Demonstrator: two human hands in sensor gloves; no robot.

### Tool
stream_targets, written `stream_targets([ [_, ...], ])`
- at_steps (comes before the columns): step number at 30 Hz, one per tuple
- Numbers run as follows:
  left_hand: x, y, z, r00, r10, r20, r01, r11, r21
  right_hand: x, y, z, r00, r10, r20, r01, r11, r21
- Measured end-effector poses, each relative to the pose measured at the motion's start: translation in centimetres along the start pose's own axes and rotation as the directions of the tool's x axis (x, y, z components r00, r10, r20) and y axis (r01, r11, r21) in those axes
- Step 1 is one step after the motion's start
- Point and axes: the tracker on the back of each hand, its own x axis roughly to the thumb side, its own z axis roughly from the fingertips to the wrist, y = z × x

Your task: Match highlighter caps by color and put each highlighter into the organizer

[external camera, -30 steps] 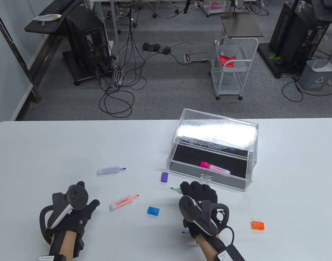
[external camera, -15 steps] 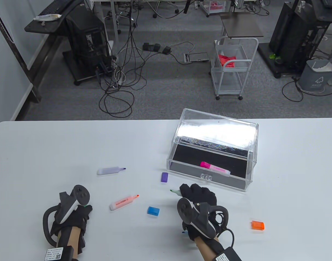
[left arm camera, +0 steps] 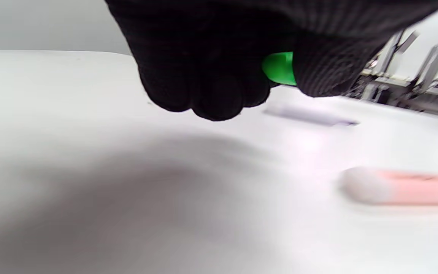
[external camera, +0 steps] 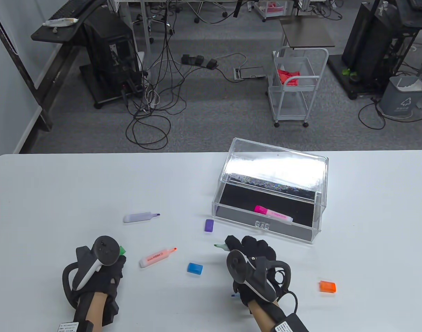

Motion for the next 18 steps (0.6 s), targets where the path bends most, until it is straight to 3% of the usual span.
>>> stream_targets([
  [9, 5.7, 0.4, 3.3, 0.969, 0.024, 0.246, -0.043, 0.996, 0.072, 1.4, 0.1, 0.5, 0.991, 0.025, 0.130, -0.021, 0.999, -0.034],
  [18, 7.5, -1.9, 4.3, 0.884, 0.126, 0.450, -0.154, 0.988, 0.026, 2.6, 0.1, 1.0, 0.972, 0.043, 0.229, -0.029, 0.997, -0.065],
])
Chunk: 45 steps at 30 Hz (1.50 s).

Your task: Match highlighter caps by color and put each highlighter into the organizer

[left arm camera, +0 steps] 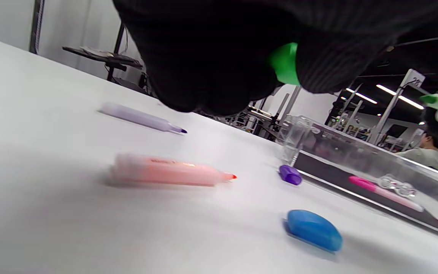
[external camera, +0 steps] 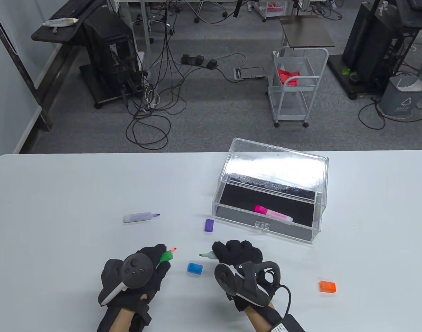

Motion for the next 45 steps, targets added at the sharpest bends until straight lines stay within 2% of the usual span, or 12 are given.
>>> stream_targets([
  [6, 1.4, -0.8, 0.1, 0.998, -0.006, 0.063, 0.008, 1.000, -0.028, 0.8, 0.0, 0.3, 0.999, 0.020, 0.048, -0.019, 1.000, -0.014],
  [22, 3.4, -1.8, 0.1, 0.990, 0.002, 0.144, 0.008, 0.997, -0.071, 3.0, 0.4, 0.6, 0.988, 0.055, 0.145, -0.054, 0.999, -0.010],
  [28, 3.7, -1.9, 0.4, 0.985, 0.003, 0.172, 0.003, 0.999, -0.038, 3.1, 0.4, 0.8, 0.989, 0.027, 0.144, -0.027, 1.000, -0.001],
  [34, 4.6, -1.4, 1.0, 0.977, -0.070, 0.202, 0.060, 0.997, 0.054, 3.5, 0.0, 0.8, 0.988, 0.038, 0.152, -0.032, 0.999, -0.043],
  [37, 5.1, -1.4, 1.1, 0.973, -0.114, 0.201, 0.103, 0.992, 0.067, 3.9, 0.1, 0.9, 0.987, 0.078, 0.143, -0.069, 0.995, -0.067],
  [45, 4.7, -1.8, 0.9, 0.977, -0.080, 0.199, 0.071, 0.996, 0.053, 3.9, 0.3, 0.8, 0.987, 0.066, 0.145, -0.058, 0.997, -0.054],
])
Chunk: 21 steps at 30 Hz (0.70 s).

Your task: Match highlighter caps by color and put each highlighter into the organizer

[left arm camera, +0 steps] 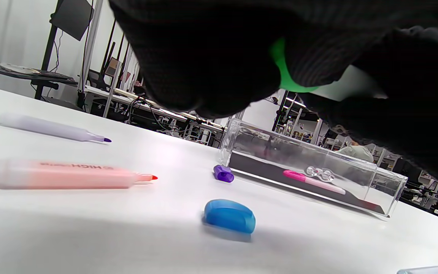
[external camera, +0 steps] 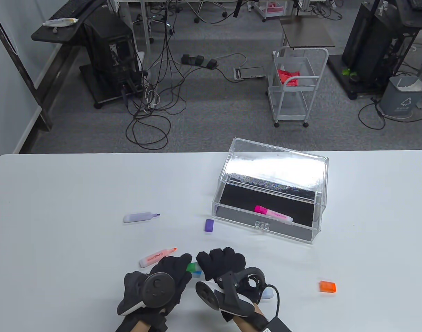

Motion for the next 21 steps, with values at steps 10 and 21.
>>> stream_targets([
  [10, -1.7, 0.4, 0.3, 0.968, -0.212, -0.135, 0.207, 0.977, -0.048, -3.9, 0.6, -1.1, 0.970, -0.065, -0.234, 0.090, 0.991, 0.100],
  [21, -6.3, 0.6, 1.1, 0.862, -0.408, -0.300, 0.356, 0.909, -0.215, -14.0, 1.1, -3.7, 0.879, -0.056, -0.473, 0.140, 0.980, 0.143],
])
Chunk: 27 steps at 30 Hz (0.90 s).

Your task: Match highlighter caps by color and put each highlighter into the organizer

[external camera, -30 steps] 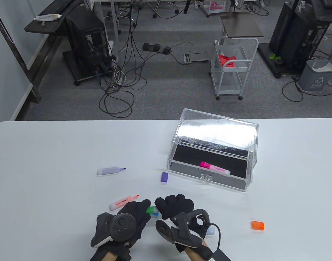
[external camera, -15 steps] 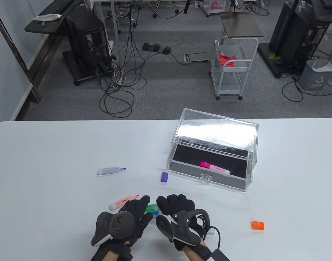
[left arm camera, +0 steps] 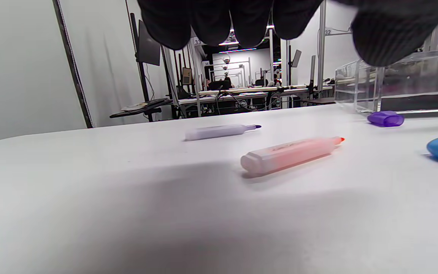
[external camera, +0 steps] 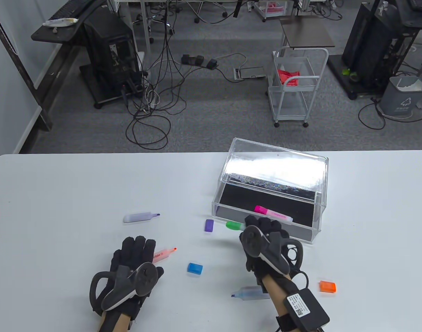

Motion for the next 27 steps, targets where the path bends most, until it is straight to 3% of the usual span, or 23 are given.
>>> stream_targets([
  [8, -0.1, 0.0, 0.1, 1.000, -0.003, -0.025, 0.003, 1.000, -0.019, -4.3, 0.5, -4.6, 0.993, 0.048, -0.111, -0.043, 0.998, 0.051],
  [14, -0.1, -0.1, 0.0, 0.999, 0.001, -0.039, -0.002, 0.999, -0.042, -6.1, 1.4, -6.4, 0.989, -0.031, -0.146, 0.040, 0.997, 0.063],
  [21, -0.6, -0.3, -0.1, 0.998, 0.006, -0.058, -0.010, 0.998, -0.063, -5.5, 1.1, -5.7, 0.997, -0.033, -0.074, 0.037, 0.998, 0.053],
  [27, -0.7, -0.3, -0.1, 0.998, 0.016, -0.066, -0.022, 0.996, -0.086, -3.3, 0.4, -3.3, 0.999, 0.018, 0.028, -0.019, 0.999, 0.043],
])
